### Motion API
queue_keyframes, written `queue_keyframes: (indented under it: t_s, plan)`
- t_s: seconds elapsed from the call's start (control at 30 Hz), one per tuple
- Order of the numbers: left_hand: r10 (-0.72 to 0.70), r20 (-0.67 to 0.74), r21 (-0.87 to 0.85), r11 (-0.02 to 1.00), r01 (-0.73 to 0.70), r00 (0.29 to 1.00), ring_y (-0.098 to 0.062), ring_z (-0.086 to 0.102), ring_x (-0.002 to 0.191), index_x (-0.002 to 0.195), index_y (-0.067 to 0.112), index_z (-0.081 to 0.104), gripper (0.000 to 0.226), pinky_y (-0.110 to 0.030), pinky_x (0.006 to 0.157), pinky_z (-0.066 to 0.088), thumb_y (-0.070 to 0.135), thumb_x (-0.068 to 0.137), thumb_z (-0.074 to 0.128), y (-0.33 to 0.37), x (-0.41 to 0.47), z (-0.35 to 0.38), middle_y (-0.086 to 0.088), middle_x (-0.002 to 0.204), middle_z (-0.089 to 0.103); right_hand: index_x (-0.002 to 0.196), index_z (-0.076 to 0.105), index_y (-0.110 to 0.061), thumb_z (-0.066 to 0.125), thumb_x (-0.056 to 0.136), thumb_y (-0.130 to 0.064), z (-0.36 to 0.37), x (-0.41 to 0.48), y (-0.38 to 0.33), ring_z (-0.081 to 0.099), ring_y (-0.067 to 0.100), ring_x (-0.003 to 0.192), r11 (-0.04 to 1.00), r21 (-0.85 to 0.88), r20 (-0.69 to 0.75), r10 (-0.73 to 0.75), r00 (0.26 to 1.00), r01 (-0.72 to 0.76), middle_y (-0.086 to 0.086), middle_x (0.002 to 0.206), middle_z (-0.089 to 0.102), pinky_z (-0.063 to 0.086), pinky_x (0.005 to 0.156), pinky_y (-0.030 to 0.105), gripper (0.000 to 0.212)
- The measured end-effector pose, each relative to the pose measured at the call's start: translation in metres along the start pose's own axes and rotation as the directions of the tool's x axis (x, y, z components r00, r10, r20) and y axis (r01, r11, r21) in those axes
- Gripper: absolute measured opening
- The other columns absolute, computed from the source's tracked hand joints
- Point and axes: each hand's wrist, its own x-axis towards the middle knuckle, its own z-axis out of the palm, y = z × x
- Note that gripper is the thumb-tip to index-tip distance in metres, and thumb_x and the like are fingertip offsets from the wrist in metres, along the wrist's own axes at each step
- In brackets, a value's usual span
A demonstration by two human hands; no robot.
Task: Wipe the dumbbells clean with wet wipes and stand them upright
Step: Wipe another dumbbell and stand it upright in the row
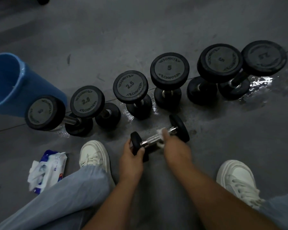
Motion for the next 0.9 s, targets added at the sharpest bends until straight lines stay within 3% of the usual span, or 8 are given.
queue_keyframes:
  t_s: [0.07,0.2,0.33,0.4,0.5,0.63,0.73,0.9]
  plan:
    - [0.0,-0.048,-0.051,0.999,-0.002,0.999,-0.014,0.064,0.108,0.137,0.018,0.051,0.044,-0.027,0.094,0.046,0.02,0.095,0.063,0.004,0.006,0.002,0.0,0.116,0.069,0.148,0.02,-0.035,0.032,0.101,-0.026,-0.006,0.005,0.008,0.059,0.032,0.106,0.983,-0.182,-0.042,-0.047,0.998,0.039,0.013,0.121,0.057,0.048,0.088,0.038,0.049]
    - [0.041,-0.061,-0.022,0.999,-0.043,0.997,-0.019,0.065,0.103,0.125,0.016,0.06,0.028,-0.03,0.088,0.047,0.026,0.098,0.058,0.006,0.02,0.004,-0.003,0.11,0.07,0.146,0.02,-0.036,0.034,0.099,-0.026,0.014,-0.002,-0.022,0.058,0.033,0.111,0.969,-0.119,0.16,-0.197,0.967,0.217,0.017,0.123,0.056,0.045,0.089,0.038,0.05]
    - [0.061,-0.063,-0.033,0.997,-0.063,0.996,-0.014,0.065,0.094,0.111,0.023,0.063,0.014,-0.029,0.083,0.046,0.025,0.097,0.059,0.008,0.032,0.0,0.004,0.098,0.07,0.146,0.008,-0.046,0.037,0.096,-0.019,0.013,0.031,0.0,0.06,0.03,0.101,0.998,-0.056,-0.045,-0.035,0.998,0.032,0.011,0.12,0.059,0.048,0.084,0.036,0.064]
    - [0.03,-0.073,-0.003,1.0,-0.03,0.997,-0.017,0.065,0.092,0.109,0.019,0.065,0.016,-0.029,0.08,0.045,0.027,0.098,0.058,0.014,0.039,0.001,0.002,0.096,0.07,0.145,0.0,-0.05,0.039,0.096,-0.023,0.022,0.026,-0.007,0.06,0.028,0.106,0.993,-0.034,0.029,-0.115,0.993,0.116,0.01,0.127,0.058,0.047,0.092,0.038,0.068]
    - [-0.02,-0.072,0.007,1.0,0.021,0.997,-0.026,0.067,0.094,0.105,0.013,0.068,0.021,-0.034,0.083,0.049,0.03,0.097,0.057,0.024,0.059,-0.002,-0.006,0.097,0.072,0.146,0.02,-0.046,0.033,0.1,-0.025,0.029,0.023,-0.021,0.058,0.03,0.11,0.98,0.071,0.167,-0.195,0.967,0.185,0.012,0.127,0.057,0.045,0.094,0.039,0.052]
    - [0.007,-0.093,-0.017,1.0,-0.008,0.996,-0.019,0.065,0.093,0.105,0.015,0.067,0.018,-0.027,0.077,0.043,0.03,0.096,0.06,0.033,0.066,-0.005,-0.001,0.096,0.07,0.141,0.027,-0.044,0.044,0.093,-0.013,0.019,0.047,-0.01,0.062,0.021,0.096,0.963,0.237,-0.138,-0.095,0.986,0.126,0.007,0.117,0.063,0.049,0.086,0.035,0.06]
    - [0.041,-0.117,-0.03,0.999,-0.044,0.992,-0.014,0.063,0.096,0.119,0.019,0.064,0.025,-0.025,0.082,0.043,0.029,0.095,0.06,0.028,0.053,0.001,0.003,0.102,0.07,0.143,0.014,-0.048,0.043,0.095,-0.019,0.024,0.046,-0.015,0.063,0.029,0.099,0.995,0.036,-0.098,-0.092,0.991,0.096,0.008,0.11,0.064,0.049,0.088,0.037,0.063]
    - [0.052,-0.103,0.012,0.999,-0.051,0.993,-0.019,0.066,0.099,0.119,0.02,0.064,0.027,-0.035,0.09,0.051,0.029,0.095,0.06,0.026,0.062,-0.001,0.0,0.104,0.071,0.117,0.055,-0.027,0.044,0.094,-0.025,0.032,0.054,-0.04,0.063,0.029,0.1,0.918,0.071,-0.015,-0.391,0.92,0.391,0.007,0.105,0.067,0.051,0.083,0.038,0.026]
